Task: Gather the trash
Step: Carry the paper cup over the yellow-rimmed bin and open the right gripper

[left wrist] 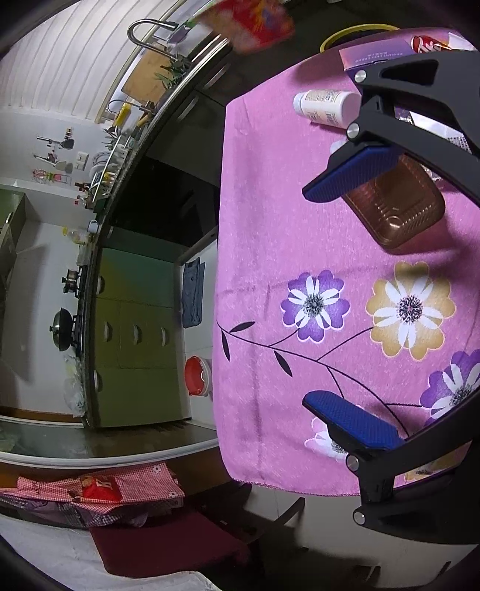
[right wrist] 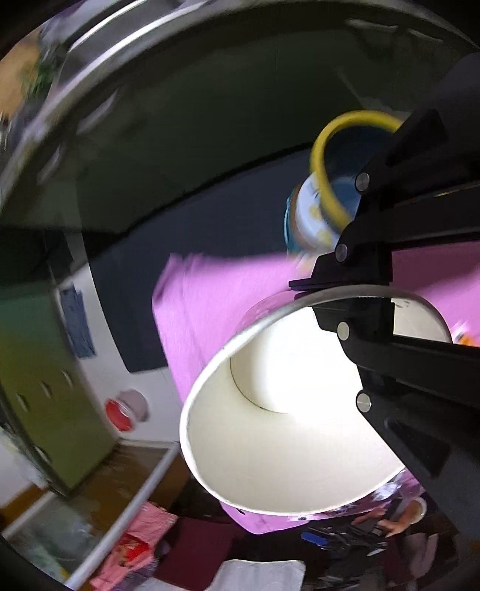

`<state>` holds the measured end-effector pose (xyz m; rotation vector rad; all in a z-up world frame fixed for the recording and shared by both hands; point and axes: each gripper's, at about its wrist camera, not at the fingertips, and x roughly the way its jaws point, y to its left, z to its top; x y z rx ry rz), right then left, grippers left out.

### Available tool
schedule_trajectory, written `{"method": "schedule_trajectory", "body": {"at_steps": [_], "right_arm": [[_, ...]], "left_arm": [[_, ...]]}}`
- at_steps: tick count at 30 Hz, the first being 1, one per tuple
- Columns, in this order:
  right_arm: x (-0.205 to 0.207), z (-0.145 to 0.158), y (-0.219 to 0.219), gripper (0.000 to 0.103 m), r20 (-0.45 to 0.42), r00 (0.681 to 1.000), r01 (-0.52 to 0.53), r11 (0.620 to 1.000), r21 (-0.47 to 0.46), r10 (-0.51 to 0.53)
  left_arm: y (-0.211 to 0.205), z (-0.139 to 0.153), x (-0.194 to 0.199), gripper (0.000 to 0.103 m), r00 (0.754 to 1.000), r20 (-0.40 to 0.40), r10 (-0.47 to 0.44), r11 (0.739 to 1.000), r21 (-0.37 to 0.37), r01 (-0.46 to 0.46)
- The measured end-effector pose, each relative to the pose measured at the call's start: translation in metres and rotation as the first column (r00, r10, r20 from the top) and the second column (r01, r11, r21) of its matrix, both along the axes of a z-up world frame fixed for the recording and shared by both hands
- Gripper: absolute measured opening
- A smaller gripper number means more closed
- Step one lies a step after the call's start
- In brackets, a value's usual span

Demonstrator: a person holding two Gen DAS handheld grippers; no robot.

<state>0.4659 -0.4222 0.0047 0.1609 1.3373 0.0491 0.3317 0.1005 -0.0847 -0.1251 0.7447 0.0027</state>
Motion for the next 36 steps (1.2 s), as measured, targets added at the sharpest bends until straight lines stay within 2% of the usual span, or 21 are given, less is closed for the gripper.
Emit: {"method": "schedule_trajectory", "body": {"at_steps": [2, 4, 6, 9, 13, 15, 20, 23, 27, 29, 34, 36], "right_arm": [[-0.024, -0.001, -0.038, 0.004, -0.010, 0.998, 0.067, 0.998, -0.012, -0.067], [-0.048, -0.018, -0.075, 0.004, -0.038, 0.991, 0.132, 0.991, -0.016, -0.132], [-0.072, -0.051, -0.112, 0.004, -0.080, 0.977, 0.200, 0.980, -0.003, -0.199], [-0.084, -0.100, -0.145, 0.004, -0.132, 0.959, 0.253, 0.968, -0.004, -0.251], [-0.084, -0.160, -0.155, 0.004, -0.173, 0.945, 0.277, 0.961, -0.021, -0.277], [-0.079, -0.193, -0.159, 0.005, -0.202, 0.935, 0.299, 0.954, 0.002, -0.292], [-0.070, -0.247, -0.157, 0.005, -0.238, 0.926, 0.299, 0.954, -0.008, -0.292], [-0.058, -0.273, -0.157, 0.010, -0.251, 0.918, 0.308, 0.951, -0.040, -0.308], [-0.048, -0.292, -0.152, 0.024, -0.253, 0.914, 0.307, 0.949, -0.077, -0.316], [-0.044, -0.293, -0.150, 0.027, -0.239, 0.919, 0.294, 0.948, -0.118, -0.315], [-0.041, -0.273, -0.145, 0.027, -0.189, 0.934, 0.283, 0.950, -0.133, -0.304], [-0.043, -0.259, -0.142, 0.031, -0.159, 0.942, 0.280, 0.954, -0.107, -0.295]], "left_arm": [[-0.003, 0.002, -0.001, 0.097, 1.000, 0.004, -0.005, 1.000, 0.009, 0.005], [-0.006, 0.003, -0.004, 0.097, 1.000, 0.010, -0.014, 1.000, 0.010, 0.013], [-0.010, 0.005, -0.006, 0.097, 1.000, 0.016, -0.018, 1.000, 0.015, 0.018], [-0.013, 0.007, -0.007, 0.097, 1.000, 0.020, -0.022, 1.000, 0.021, 0.022], [-0.017, 0.005, -0.007, 0.097, 0.999, 0.012, -0.036, 0.999, 0.023, 0.036], [-0.021, 0.004, -0.007, 0.097, 0.999, 0.011, -0.043, 0.999, 0.032, 0.043], [-0.028, 0.001, -0.006, 0.097, 0.998, 0.002, -0.060, 0.997, 0.042, 0.060], [-0.031, -0.003, -0.005, 0.097, 0.997, -0.012, -0.075, 0.996, 0.047, 0.075], [-0.032, -0.002, -0.006, 0.097, 0.997, -0.007, -0.080, 0.995, 0.052, 0.081], [-0.032, 0.000, -0.007, 0.097, 0.997, -0.004, -0.083, 0.995, 0.049, 0.083], [-0.037, 0.004, -0.010, 0.097, 0.994, -0.018, -0.105, 0.993, 0.048, 0.106], [-0.040, 0.007, -0.012, 0.097, 0.993, -0.024, -0.116, 0.993, 0.036, 0.116]]}}
